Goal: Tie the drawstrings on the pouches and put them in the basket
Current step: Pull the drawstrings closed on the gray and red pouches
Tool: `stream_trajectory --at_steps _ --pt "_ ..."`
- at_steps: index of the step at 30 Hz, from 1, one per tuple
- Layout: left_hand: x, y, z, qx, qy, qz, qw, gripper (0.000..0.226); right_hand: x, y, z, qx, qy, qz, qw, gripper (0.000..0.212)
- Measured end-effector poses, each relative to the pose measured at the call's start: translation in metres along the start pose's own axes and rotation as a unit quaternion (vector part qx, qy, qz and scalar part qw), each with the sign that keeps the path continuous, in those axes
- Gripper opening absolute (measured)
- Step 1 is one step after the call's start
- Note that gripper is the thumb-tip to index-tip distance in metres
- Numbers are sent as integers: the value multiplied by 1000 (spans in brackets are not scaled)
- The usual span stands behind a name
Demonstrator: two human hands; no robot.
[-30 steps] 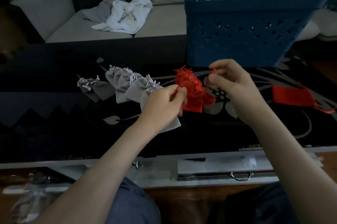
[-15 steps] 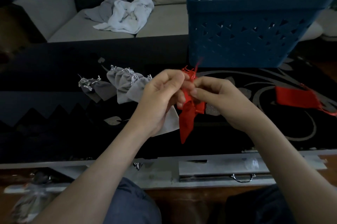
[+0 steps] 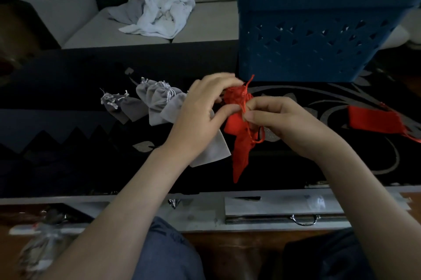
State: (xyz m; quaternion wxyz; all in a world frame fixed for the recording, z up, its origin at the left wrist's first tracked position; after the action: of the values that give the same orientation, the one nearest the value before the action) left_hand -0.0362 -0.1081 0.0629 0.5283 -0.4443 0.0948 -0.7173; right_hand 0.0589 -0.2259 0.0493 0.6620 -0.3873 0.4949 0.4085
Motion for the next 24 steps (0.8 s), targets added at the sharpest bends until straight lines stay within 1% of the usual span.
stream_trajectory --at_steps 2,3,4,6,8,9,10,12,14,15,19,22,24 --pt "2 -2 1 6 52 60 997 42 1 -1 0 -14 9 2 1000 13" --pt "3 -1 1 5 87 90 992 39 1 -1 0 -17 15 3 1000 12" --pt "5 -1 1 1 116 113 987 31 2 -1 -1 -19 20 0 1000 12" --pt "6 0 0 -4 144 143 979 20 4 -1 0 -24 26 -10 999 11" --pt "6 1 0 7 143 162 976 25 6 -2 1 -13 20 -11 1000 10" --pt "6 2 1 12 125 155 980 29 6 -3 1 -1 13 -5 1000 10" --pt "5 3 0 10 86 129 988 31 6 -4 2 15 4 -2 1000 10" --pt "1 7 -1 -5 -37 31 999 31 6 -5 3 54 -18 -4 998 9" --pt "0 15 -5 -6 -135 -71 988 26 6 -4 4 91 -36 -10 995 11" --pt "2 18 -6 -3 -159 -99 982 24 7 -3 4 111 -42 -12 993 13" --pt "9 26 -9 -21 -173 -124 977 27 6 -2 4 178 -52 -27 982 14" --pt "8 31 -10 -55 -168 -98 979 24 4 -2 3 193 -67 -70 976 12" --pt "8 32 -11 -62 -158 -84 982 23 4 -1 4 194 -78 -91 974 14"
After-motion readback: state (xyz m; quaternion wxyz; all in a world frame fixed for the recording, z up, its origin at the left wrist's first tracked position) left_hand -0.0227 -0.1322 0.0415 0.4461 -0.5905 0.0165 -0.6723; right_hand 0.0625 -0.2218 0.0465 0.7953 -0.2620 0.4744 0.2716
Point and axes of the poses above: each hand's wrist, its own z-axis towards the middle knuckle, its own y-axis out of the palm, x = y × z, the point moved 4 cm from there along z, towards the middle knuckle, and after that the axes turned 7 degrees about -y, right-handed, at the moved point
